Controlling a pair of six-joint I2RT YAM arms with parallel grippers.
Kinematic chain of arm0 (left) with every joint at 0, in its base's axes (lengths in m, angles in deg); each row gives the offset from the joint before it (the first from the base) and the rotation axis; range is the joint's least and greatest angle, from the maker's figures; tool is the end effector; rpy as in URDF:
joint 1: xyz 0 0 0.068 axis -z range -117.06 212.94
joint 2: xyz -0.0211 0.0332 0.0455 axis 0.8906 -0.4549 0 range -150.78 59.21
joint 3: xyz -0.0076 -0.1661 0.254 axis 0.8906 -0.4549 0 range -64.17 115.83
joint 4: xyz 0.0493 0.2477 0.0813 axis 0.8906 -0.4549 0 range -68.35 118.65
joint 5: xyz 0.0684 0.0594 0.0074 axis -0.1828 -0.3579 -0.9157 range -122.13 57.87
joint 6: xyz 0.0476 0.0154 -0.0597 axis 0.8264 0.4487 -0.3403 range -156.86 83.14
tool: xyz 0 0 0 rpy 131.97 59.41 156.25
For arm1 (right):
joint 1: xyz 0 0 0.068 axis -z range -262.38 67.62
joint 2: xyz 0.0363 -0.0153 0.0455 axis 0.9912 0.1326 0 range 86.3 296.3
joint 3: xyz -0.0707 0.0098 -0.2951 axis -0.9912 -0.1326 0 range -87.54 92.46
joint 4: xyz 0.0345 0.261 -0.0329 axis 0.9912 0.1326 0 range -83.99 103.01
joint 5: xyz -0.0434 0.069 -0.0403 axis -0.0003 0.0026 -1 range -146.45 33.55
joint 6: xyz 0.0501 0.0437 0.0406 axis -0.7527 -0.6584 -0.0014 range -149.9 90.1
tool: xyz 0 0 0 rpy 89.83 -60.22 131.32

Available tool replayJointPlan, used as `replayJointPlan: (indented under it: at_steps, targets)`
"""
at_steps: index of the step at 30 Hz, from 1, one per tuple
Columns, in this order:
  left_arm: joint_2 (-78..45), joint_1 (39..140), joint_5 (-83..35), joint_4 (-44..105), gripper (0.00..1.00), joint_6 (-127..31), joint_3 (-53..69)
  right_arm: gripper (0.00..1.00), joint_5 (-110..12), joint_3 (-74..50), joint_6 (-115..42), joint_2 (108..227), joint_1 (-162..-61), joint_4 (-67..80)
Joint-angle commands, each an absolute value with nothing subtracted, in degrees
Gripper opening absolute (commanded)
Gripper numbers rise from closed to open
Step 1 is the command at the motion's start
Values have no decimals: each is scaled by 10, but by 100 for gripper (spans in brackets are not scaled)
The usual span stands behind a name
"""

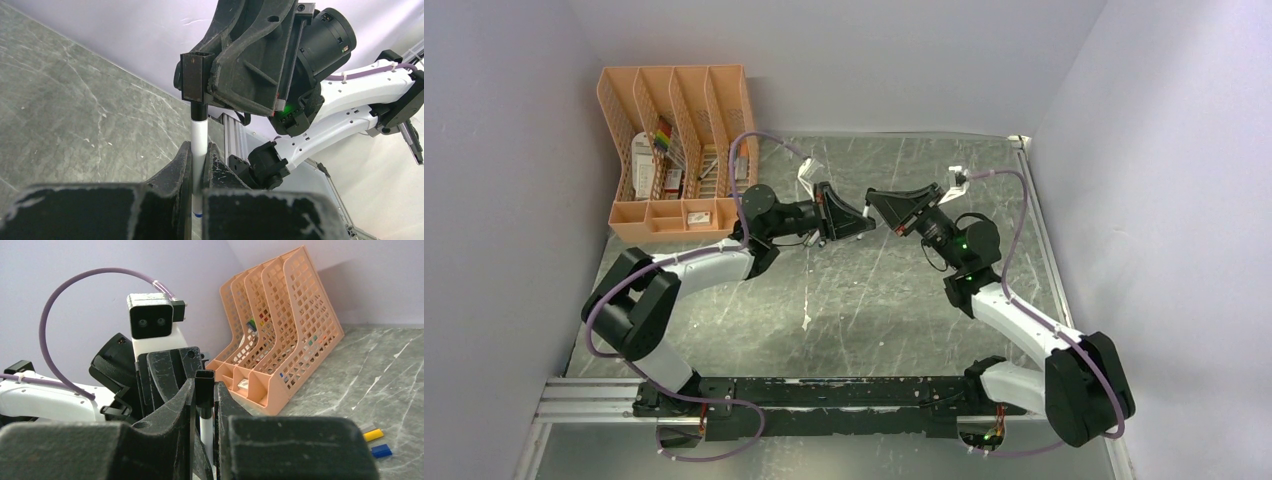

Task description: Insert the pens into the pen caps

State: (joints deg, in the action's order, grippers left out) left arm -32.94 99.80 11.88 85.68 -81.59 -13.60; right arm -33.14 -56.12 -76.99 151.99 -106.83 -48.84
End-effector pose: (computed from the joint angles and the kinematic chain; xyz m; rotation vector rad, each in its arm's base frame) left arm 0.2720 -0.2617 0.3210 0.6519 1.4620 -1.6461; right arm 0.2298 0.1335 0.3398 -0.1245 1.3509 1.3149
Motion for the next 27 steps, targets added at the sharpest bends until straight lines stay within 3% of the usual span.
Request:
replayJointPlan:
  at_steps: [1, 14, 22, 23, 27]
  targets:
    - [-326, 990, 68, 940, 7, -807, -68, 0, -260, -604, -766, 1526, -1092, -412]
    - [-335, 985, 78, 927, 7, -804, -32, 0, -271, -641, -772, 1524, -1103, -423]
    - [-327, 985, 126, 926, 7, -783, -90, 0, -307, -587, -723, 1473, -1102, -357]
    - [-320, 985, 126, 922, 7, -777, -107, 2, -319, -583, -714, 1462, -1102, -352]
    - [-289, 985, 111, 849, 7, -720, -151, 40, -386, -574, -682, 1408, -1102, -322]
